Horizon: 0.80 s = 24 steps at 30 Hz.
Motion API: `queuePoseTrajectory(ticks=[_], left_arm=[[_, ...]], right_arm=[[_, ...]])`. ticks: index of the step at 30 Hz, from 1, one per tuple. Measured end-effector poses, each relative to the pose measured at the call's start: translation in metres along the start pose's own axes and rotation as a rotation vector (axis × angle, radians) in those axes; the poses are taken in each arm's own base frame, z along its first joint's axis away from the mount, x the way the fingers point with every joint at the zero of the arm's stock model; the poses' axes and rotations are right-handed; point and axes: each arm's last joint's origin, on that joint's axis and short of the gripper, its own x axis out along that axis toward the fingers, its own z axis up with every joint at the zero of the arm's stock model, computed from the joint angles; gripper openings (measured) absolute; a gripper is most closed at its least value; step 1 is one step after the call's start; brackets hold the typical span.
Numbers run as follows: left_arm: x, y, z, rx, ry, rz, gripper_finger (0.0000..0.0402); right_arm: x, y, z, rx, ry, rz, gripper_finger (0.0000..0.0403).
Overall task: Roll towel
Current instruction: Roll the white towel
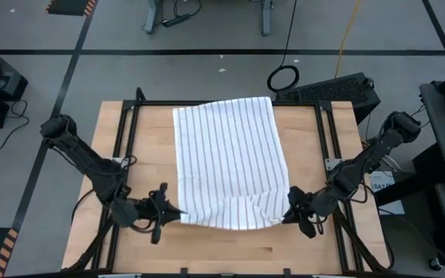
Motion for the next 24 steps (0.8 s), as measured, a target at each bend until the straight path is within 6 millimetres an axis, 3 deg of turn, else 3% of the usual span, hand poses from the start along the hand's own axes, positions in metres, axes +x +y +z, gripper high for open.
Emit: queuePoseTrajectory(ticks=[6,11,17,24], left_arm=[[-0.002,-0.012,-0.015,0.011,-0.056,0.091,0.0002],[0.009,-0.017,-0.024,0.009,-0.087,0.129,0.0002],[0.022,-0.034,-0.036,0.025,-0.064,-0.034,0.0002],[0.007,-0.055,-0.038,0.099,-0.110,-0.183,0.0002]], right_arm=[[0.001,0.011,0.000,-0.003,-0.082,0.054,0.0004],[0.000,0.014,-0.004,0.030,-0.075,0.065,0.0004],[-0.003,0.024,-0.009,0.106,-0.067,0.140,0.0004],[-0.013,0.048,-0.012,0.044,-0.127,0.342,0.0004]])
